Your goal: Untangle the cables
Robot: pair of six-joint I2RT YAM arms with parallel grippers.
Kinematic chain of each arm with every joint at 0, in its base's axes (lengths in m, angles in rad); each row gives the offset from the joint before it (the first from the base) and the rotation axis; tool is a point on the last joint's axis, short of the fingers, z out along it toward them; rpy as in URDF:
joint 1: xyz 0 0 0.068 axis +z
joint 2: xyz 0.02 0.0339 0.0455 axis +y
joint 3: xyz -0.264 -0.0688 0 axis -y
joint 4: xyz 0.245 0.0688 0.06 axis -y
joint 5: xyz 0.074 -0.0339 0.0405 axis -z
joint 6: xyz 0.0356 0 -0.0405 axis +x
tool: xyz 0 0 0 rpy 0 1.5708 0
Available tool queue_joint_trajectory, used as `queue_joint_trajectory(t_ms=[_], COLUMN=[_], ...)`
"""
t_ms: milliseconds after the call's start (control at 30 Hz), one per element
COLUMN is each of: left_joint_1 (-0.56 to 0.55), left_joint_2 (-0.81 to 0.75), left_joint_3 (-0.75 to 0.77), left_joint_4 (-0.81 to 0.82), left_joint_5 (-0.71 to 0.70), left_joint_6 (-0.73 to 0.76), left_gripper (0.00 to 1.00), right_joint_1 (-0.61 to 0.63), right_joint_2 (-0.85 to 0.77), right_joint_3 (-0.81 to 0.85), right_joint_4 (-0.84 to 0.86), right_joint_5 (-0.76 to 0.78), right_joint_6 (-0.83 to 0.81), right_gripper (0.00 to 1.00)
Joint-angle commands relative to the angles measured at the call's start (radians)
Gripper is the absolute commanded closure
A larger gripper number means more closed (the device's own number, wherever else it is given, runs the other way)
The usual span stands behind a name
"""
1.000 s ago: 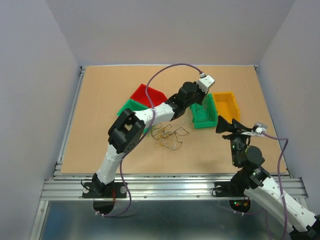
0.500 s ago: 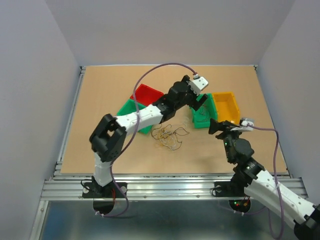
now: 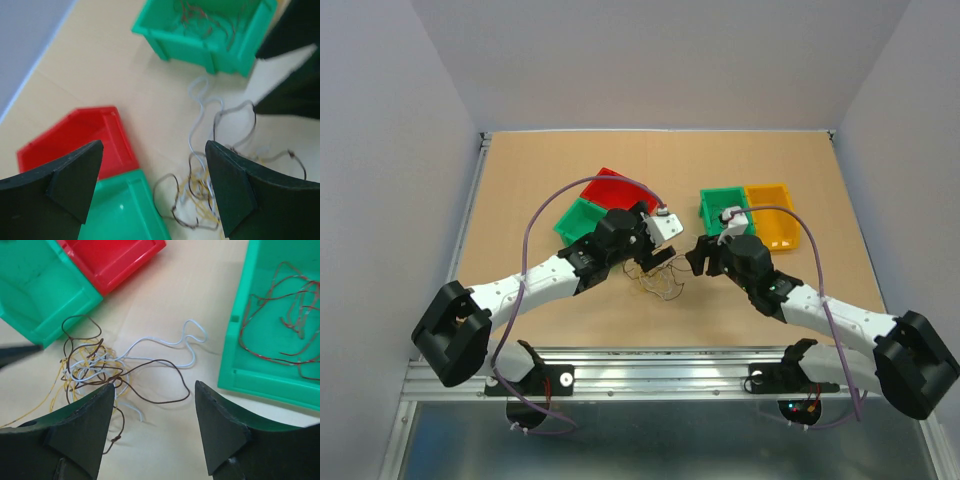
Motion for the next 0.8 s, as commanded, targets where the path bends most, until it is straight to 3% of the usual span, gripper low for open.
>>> queue_joint_trajectory(t_ms=[0, 100, 467, 767], left_joint_1=[-0.001, 0.002, 0.002, 0.002], left_joint_2=[-0.091, -0.115, -0.001, 0.059], left_joint_3=[-0.087, -0.122, -0.096, -0.086], left_joint_4=[-0.007, -0.002, -0.025, -0.022], left_joint_5=[0.016, 0.03, 0.009, 0.013], left_joint_6=[0.043, 0.046, 0.072, 0.071], left_gripper=[0.05, 0.05, 0.09, 0.11], right_joint_1=[0.008, 0.008, 0.008, 0.008], right_joint_2=[0.088, 0.149, 0.356, 0.565], right_joint_3=[0.096, 0.123, 0.262, 0.493], right_joint_4=[0.032, 0.032, 0.096, -0.023], right_joint_5=[-0.096, -0.116, 0.056, 0.097], right_joint_6=[-0.003, 0.005, -0.105, -0.202], right_gripper=[0.31, 0.31, 0.32, 0.27])
